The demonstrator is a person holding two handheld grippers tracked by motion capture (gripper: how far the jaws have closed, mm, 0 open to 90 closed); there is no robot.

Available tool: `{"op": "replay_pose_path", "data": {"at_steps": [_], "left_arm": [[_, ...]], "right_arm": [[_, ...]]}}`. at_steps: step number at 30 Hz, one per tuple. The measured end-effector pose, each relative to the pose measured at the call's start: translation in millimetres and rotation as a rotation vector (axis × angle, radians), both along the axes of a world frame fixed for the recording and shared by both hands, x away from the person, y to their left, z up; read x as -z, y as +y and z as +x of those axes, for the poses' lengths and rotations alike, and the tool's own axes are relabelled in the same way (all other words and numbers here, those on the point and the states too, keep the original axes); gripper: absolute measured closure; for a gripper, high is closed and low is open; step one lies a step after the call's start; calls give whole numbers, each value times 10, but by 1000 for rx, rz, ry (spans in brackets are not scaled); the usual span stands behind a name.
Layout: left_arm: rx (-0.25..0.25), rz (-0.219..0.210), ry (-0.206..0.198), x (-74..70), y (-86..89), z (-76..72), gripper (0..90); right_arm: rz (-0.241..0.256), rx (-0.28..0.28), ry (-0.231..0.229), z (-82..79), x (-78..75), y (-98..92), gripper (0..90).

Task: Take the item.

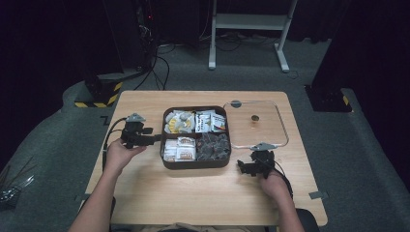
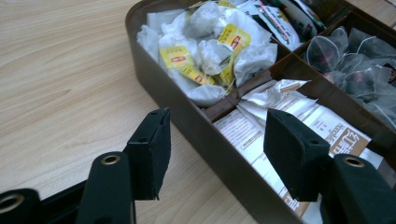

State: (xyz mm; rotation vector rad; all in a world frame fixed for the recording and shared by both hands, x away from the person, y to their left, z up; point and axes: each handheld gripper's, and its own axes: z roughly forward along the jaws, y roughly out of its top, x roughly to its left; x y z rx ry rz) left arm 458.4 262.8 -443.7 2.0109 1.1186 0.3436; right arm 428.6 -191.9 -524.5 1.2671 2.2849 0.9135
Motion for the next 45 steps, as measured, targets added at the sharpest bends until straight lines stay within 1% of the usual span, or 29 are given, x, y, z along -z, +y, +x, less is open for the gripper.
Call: {"op": "replay_pose_path", "data": {"at_steps": [5,8,11,15,18,22,26,29,33,34,36,38,42,43,45], "left_arm": [[16,-10,8,-5,-87,36,407],[29,1,-13,-6,-128,42,438],[43,12,-15,-5,-165,52,467],[72,-18,26,-5,-211,100,498],[85,-21,32,2,-259,126,515],[100,-4,32,19,-321,152,537],[115,12,53,43,-380,185,557],[123,17,49,56,-406,193,581],[145,55,43,85,-482,210,603],[151,65,48,86,-499,216,611],[156,69,49,89,-517,224,620],[171,68,60,105,-571,248,631],[192,95,68,133,-644,272,643],[191,93,71,138,-660,275,645],[195,109,72,156,-696,288,644]], "right_arm": [[1,10,2,-9,0,5,77],[3,16,4,-17,-1,7,77],[3,18,2,-22,0,6,77],[1,19,0,-28,0,4,77],[4,24,2,-36,0,5,77],[2,24,2,-44,0,3,77],[3,25,3,-52,-1,2,78],[2,25,2,-56,-1,1,77],[4,26,1,-66,0,1,77],[4,26,1,-69,1,1,77],[4,26,1,-70,0,1,78],[4,26,2,-73,0,0,78],[2,25,0,-78,0,-1,78],[2,25,1,-79,0,-1,77],[2,26,1,-81,0,-1,78]]}}
